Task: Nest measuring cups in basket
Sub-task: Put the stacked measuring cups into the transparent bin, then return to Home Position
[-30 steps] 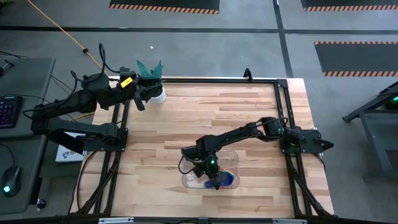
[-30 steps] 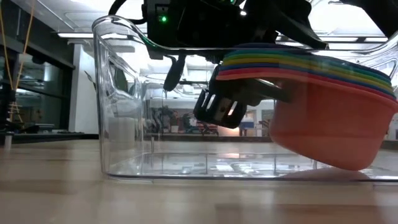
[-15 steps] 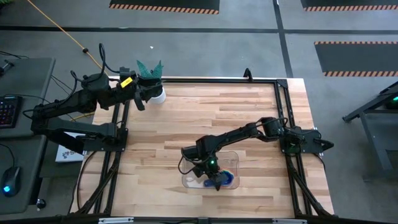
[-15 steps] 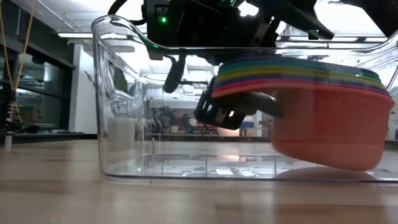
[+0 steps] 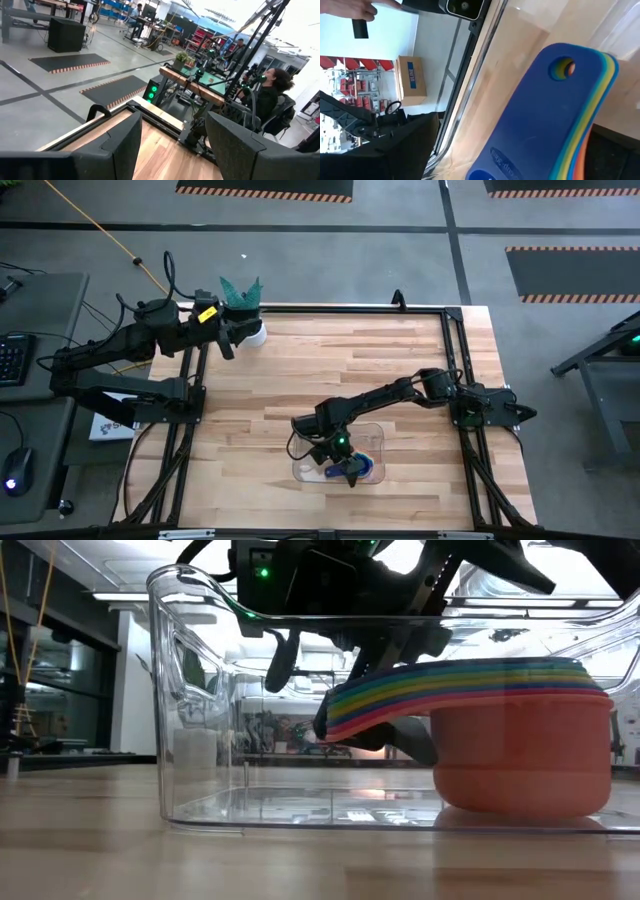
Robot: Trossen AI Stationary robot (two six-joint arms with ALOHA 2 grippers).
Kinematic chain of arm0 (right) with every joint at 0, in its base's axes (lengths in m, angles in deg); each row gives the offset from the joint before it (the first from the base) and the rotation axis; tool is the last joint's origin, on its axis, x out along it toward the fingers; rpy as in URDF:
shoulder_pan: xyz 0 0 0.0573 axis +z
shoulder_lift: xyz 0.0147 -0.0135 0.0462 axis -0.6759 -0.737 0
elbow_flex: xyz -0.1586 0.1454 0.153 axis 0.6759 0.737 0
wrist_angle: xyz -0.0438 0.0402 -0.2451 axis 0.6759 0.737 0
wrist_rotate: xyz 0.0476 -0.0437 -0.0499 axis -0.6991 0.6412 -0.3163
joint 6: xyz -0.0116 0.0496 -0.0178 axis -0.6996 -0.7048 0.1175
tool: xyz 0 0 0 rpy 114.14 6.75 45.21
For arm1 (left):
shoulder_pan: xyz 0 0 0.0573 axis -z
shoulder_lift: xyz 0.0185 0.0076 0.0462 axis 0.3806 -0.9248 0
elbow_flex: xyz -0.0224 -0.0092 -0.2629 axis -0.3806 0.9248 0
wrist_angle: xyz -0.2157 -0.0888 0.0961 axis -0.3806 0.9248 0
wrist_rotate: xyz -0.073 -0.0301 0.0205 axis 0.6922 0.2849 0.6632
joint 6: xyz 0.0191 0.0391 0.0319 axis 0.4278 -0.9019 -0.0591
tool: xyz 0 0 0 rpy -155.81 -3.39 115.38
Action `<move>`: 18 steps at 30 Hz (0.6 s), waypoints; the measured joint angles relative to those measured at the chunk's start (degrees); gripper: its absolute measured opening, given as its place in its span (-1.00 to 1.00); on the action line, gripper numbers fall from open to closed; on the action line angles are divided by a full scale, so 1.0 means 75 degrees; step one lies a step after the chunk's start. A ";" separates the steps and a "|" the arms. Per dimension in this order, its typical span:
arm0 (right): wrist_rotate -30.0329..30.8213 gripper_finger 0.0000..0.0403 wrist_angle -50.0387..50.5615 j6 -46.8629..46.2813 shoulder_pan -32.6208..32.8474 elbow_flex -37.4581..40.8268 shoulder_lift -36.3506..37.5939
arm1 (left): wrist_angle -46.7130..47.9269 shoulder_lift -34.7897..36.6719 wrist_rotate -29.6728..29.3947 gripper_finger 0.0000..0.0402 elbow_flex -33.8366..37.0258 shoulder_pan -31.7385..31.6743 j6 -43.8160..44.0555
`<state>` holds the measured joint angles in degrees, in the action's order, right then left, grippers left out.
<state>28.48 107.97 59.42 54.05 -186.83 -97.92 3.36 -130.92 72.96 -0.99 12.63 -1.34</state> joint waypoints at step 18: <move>0.0935 0.92 -0.0708 -0.0107 -0.0367 -0.0003 0.0000 | -0.0003 0.0000 0.0000 0.05 0.0000 0.0001 0.0005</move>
<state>35.49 102.67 58.62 51.30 -186.85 -97.92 3.33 -130.92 72.96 -0.99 12.64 -1.29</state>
